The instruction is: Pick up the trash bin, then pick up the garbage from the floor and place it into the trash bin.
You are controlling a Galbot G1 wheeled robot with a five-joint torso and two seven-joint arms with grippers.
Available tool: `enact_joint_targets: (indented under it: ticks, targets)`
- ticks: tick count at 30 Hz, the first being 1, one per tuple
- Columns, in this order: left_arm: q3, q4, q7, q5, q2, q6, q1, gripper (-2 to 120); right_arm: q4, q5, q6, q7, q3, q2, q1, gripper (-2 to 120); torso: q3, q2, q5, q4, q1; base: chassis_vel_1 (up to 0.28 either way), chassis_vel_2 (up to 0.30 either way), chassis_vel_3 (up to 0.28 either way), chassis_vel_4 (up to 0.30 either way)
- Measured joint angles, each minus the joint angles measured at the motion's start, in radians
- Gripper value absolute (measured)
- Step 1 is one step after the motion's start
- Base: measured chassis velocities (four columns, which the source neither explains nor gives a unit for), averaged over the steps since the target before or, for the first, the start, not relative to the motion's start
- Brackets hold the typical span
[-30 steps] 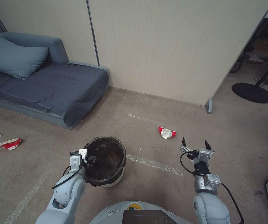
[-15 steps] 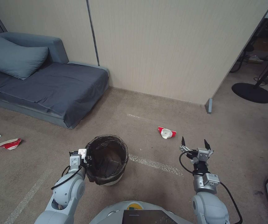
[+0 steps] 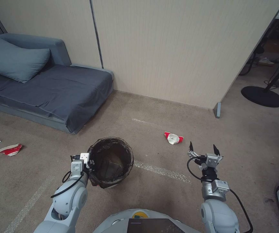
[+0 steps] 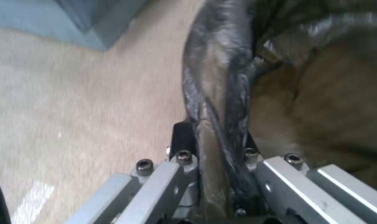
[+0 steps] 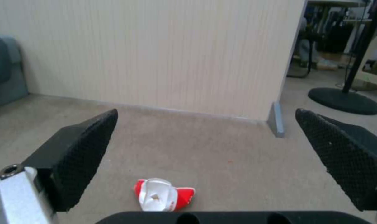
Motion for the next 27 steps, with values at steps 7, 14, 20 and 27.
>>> enact_joint_targets:
  ticks: [7, 14, 20, 27]
  targets:
    - [-0.026, -0.082, 0.081, 0.001, 0.033, -0.085, 0.022, 3, 0.021, 0.015, -0.009, 0.011, 0.007, 0.0, 0.006, 100, 0.0, 0.0, 0.0002, -0.0002, 0.0, 0.0, 0.0, 0.0, 0.0]
    - [-0.033, -0.122, 0.119, -0.001, 0.05, -0.14, 0.041, 3, 0.035, 0.027, -0.021, 0.019, 0.015, 0.0, 0.007, 100, 0.0, 0.0, 0.0001, 0.0, 0.0, 0.0, 0.0, 0.0, 0.0]
    - [-0.039, -0.159, 0.127, -0.027, 0.052, -0.148, 0.064, 3, 0.04, 0.034, -0.029, 0.025, 0.023, 0.0, 0.008, 100, 0.0, 0.0, 0.0001, 0.0, 0.0, 0.0, 0.0, 0.0, 0.0]
    - [-0.048, -0.196, 0.136, -0.029, 0.054, -0.159, 0.086, 3, 0.043, 0.037, -0.027, 0.026, 0.024, 0.0, 0.009, 100, 0.0, 0.0, 0.0002, 0.0, 0.0, 0.0, 0.0, 0.0, 0.0]
